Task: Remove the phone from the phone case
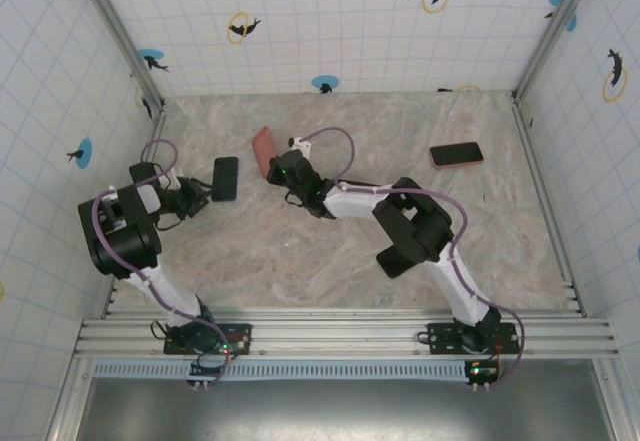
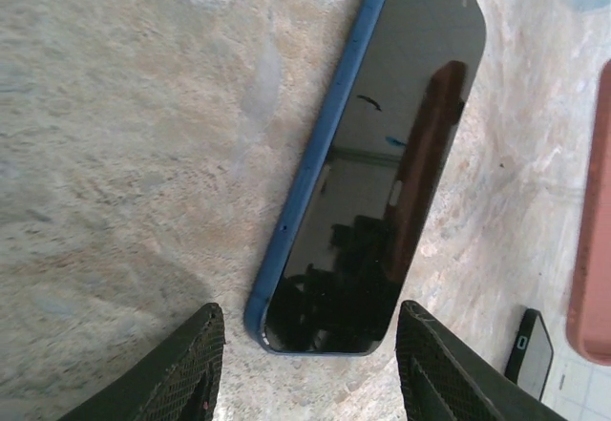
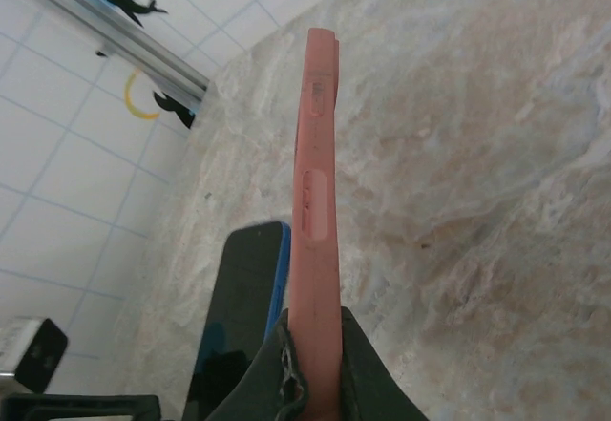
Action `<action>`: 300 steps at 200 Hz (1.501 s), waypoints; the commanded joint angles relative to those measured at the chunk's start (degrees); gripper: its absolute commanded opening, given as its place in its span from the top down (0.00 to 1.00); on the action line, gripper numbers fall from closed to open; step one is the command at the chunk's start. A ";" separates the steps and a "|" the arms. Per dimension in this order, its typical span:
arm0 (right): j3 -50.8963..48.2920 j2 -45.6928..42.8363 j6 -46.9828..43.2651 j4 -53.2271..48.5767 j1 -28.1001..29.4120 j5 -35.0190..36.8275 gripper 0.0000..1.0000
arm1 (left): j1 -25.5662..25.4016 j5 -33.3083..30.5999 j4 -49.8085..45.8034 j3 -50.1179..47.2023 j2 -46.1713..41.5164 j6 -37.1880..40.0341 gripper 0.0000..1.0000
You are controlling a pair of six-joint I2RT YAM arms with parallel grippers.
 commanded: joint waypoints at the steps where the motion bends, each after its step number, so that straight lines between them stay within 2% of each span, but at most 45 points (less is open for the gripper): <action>1: 3.71 3.16 3.01 -4.64 1.45 4.47 0.95 | 0.66 -10.32 -9.26 -0.80 0.57 2.47 0.49; 43: 7.47 7.36 7.18 -4.72 2.79 6.33 0.93 | 0.74 -8.58 -10.08 -0.72 -2.66 0.94 0.47; 119: 8.89 9.88 9.96 -3.07 4.26 4.53 0.74 | 0.64 -4.55 -12.41 -0.35 -7.52 -0.53 0.45; 152: 6.65 8.33 7.58 -1.16 4.64 2.77 0.72 | 0.66 -4.25 -12.61 -0.43 -7.49 -0.38 0.44; 200: 2.18 5.61 4.01 -1.69 5.34 0.33 0.74 | 0.65 -3.30 -12.34 -1.05 -7.29 0.02 0.42; 254: 0.53 3.95 0.77 -3.62 4.87 0.62 0.73 | 0.56 -2.67 -12.25 -1.72 -8.04 0.69 0.41; 300: -0.19 0.03 -6.09 -5.45 3.20 -1.64 0.64 | -0.53 -3.58 -12.09 -1.84 -11.38 2.55 0.40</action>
